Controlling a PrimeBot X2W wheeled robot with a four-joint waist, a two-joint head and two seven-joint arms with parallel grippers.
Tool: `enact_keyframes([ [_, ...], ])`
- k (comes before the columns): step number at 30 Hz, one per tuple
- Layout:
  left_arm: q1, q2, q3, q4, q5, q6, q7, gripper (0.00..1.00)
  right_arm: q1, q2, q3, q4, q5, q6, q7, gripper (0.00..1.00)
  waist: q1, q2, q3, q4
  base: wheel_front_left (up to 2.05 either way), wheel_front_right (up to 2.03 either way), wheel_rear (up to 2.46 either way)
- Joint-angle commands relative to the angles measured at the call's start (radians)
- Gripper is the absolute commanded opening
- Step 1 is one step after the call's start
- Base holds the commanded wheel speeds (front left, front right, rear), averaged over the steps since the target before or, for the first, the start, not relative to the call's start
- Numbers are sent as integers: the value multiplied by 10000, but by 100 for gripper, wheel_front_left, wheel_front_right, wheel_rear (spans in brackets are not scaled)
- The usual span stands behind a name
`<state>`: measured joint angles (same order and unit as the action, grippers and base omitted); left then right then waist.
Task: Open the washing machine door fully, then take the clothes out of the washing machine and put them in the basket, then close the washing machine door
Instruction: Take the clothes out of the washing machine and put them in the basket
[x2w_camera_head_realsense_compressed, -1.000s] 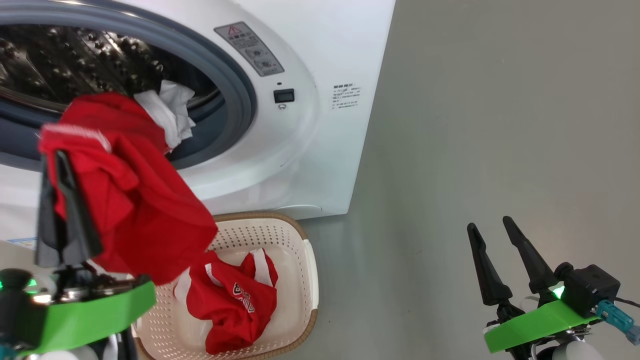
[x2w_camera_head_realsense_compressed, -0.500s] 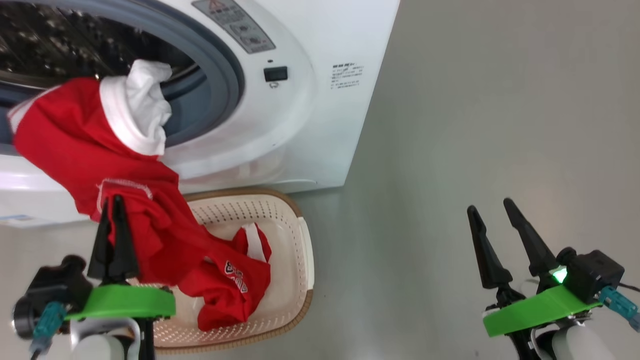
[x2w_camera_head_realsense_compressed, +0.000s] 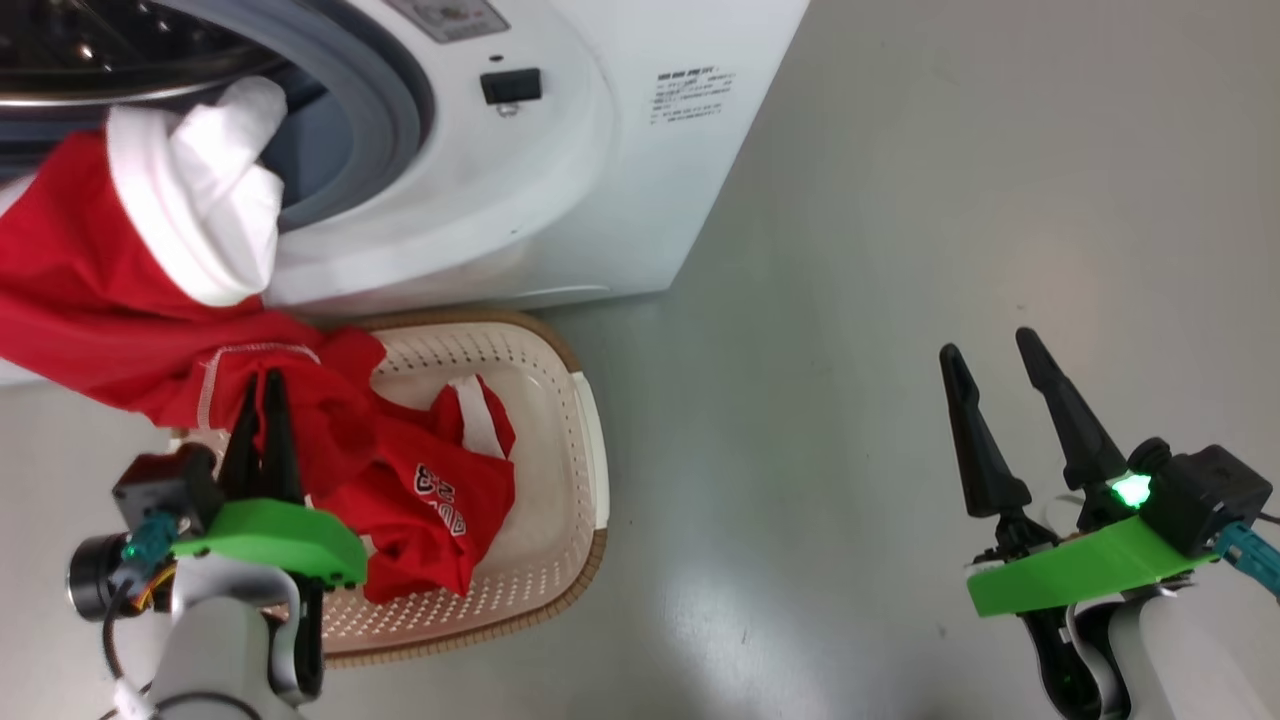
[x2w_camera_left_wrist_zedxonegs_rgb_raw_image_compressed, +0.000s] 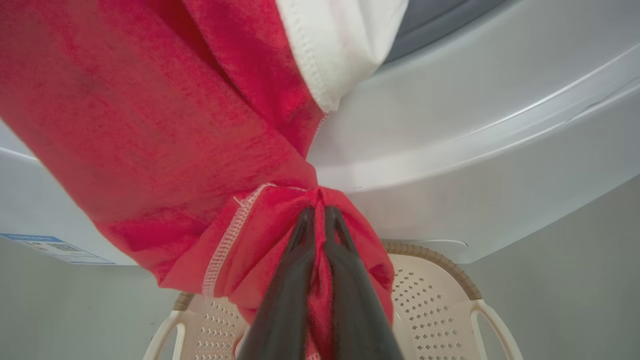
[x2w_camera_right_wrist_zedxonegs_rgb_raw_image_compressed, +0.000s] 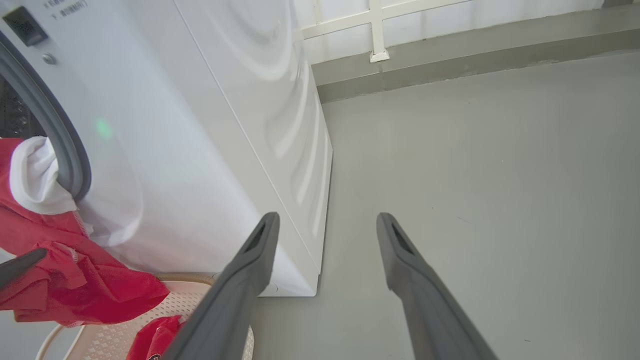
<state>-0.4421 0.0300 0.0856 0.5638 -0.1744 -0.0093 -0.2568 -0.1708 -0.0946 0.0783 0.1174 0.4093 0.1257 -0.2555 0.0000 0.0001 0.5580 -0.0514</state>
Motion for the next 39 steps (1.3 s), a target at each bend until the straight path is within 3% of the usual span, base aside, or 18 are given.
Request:
enact_keyframes([
  [1, -109, 203, 226, 4, 144, -16, -49, 0, -65, -61, 204, -260, -92, 50, -63, 100, 0, -1, 302, -76, 0, 0, 0],
  [6, -664, 202, 306, 771, 303, 22, -49, 6, -244, -36, 246, -290, -100, 50, -63, 100, 0, -1, 579, -115, 0, 0, 0],
  [10, -886, 202, 366, 1103, 368, 39, -49, 6, -304, -22, 264, -292, -98, 50, -63, 100, 0, -1, 710, -156, 0, 0, 0],
  [18, -1174, 202, 484, 1793, 516, 35, -49, 31, -408, 11, 335, -280, -98, 50, -63, 100, 0, -1, 869, -241, 0, 0, 0],
  [22, -1153, 202, 499, 2009, 483, -9, -49, 29, -408, 14, 337, -259, -100, 50, -63, 100, 0, -1, 863, -259, 0, 0, 0],
  [25, -1130, 202, 453, 2129, 415, -13, -49, 38, -408, 2, 340, -244, -107, 50, -63, 100, 0, -1, 840, -256, 0, 0, 0],
  [32, -1069, 202, 355, 2179, 219, -21, -49, 49, -347, -52, 347, -194, -111, 50, -63, 100, 0, -1, 622, -210, 0, 0, 0],
  [37, -930, 202, 280, 1977, 58, -58, -49, 86, -271, -123, 365, -145, -111, 50, -63, 100, 0, -1, 282, -150, 0, 0, 0],
  [39, -847, 202, 262, 1831, 17, -79, -49, 96, -241, -151, 376, -117, -115, 50, -63, 100, 0, -1, 109, -123, 0, 0, 0],
])
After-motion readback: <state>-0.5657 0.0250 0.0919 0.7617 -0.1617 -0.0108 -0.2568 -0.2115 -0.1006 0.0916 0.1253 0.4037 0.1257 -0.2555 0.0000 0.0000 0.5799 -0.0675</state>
